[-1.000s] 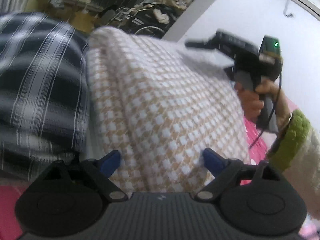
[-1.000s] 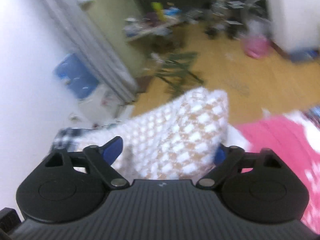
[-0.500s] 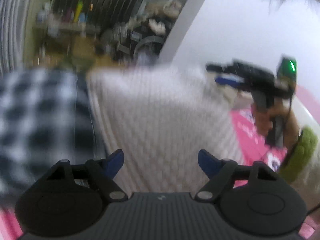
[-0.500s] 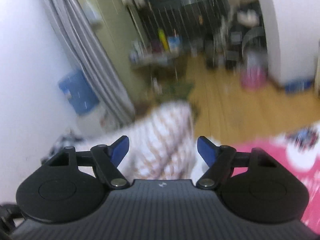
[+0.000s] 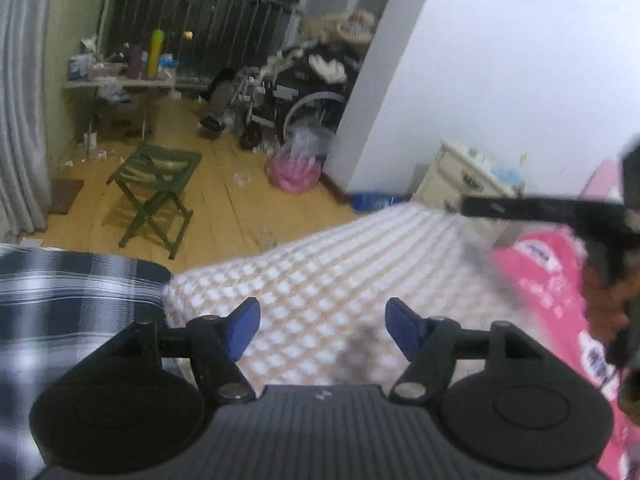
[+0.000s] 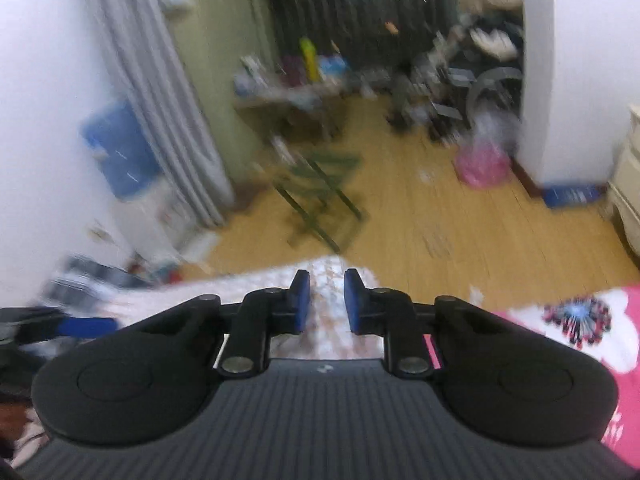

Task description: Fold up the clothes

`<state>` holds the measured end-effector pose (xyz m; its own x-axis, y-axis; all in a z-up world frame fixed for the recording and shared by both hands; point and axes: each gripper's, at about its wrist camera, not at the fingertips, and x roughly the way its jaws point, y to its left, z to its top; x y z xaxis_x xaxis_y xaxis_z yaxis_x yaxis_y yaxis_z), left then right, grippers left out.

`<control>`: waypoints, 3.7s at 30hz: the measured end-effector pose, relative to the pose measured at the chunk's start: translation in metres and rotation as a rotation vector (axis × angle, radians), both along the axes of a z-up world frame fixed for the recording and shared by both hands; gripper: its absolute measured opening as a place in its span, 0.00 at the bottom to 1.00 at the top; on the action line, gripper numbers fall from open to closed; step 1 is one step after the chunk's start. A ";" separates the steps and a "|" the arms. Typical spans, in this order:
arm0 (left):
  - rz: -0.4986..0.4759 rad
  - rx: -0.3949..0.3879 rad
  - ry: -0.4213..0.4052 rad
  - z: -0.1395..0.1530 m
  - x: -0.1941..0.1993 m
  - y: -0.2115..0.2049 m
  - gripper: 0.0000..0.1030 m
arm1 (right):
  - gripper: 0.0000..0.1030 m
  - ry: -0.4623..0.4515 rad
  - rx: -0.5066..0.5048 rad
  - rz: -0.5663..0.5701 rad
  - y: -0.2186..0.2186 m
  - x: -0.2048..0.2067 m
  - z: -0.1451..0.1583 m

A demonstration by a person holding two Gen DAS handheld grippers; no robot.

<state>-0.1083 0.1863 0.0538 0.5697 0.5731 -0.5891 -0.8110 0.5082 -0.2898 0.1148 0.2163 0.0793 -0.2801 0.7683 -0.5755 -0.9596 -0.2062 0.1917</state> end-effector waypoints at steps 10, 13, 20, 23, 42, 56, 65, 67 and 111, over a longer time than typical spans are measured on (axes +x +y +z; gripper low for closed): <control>-0.239 0.059 0.210 -0.031 0.047 -0.119 0.76 | 0.19 -0.158 -0.112 0.092 -0.129 -0.054 -0.052; -0.170 0.007 0.176 0.003 0.033 -0.137 0.78 | 0.20 -0.089 -0.129 -0.008 -0.150 -0.049 -0.020; 0.037 -0.050 0.152 0.066 -0.007 -0.215 0.98 | 0.21 -0.007 -0.287 -0.234 -0.269 -0.049 0.005; 0.091 -0.057 0.172 0.084 -0.019 -0.250 0.99 | 0.22 0.008 -0.312 -0.265 -0.304 -0.064 0.003; 0.357 -0.038 0.307 0.120 -0.098 -0.314 1.00 | 0.77 -0.138 -0.214 -0.283 -0.366 -0.138 0.050; 0.435 -0.068 0.361 0.109 -0.106 -0.308 1.00 | 0.80 -0.199 -0.232 -0.210 -0.351 -0.174 0.041; 0.431 -0.086 0.367 0.106 -0.110 -0.306 1.00 | 0.81 -0.212 -0.234 -0.190 -0.349 -0.183 0.042; 0.433 -0.091 0.366 0.105 -0.111 -0.306 1.00 | 0.81 -0.212 -0.237 -0.190 -0.349 -0.184 0.042; 0.452 -0.147 0.334 0.094 -0.121 -0.307 1.00 | 0.82 -0.251 -0.248 -0.184 -0.341 -0.198 0.043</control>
<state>-0.2296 -0.1203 0.1479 0.0568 0.6150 -0.7865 -0.9977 0.0639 -0.0221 -0.0832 -0.1251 0.1223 0.0226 0.6214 -0.7831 -0.9995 -0.0033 -0.0315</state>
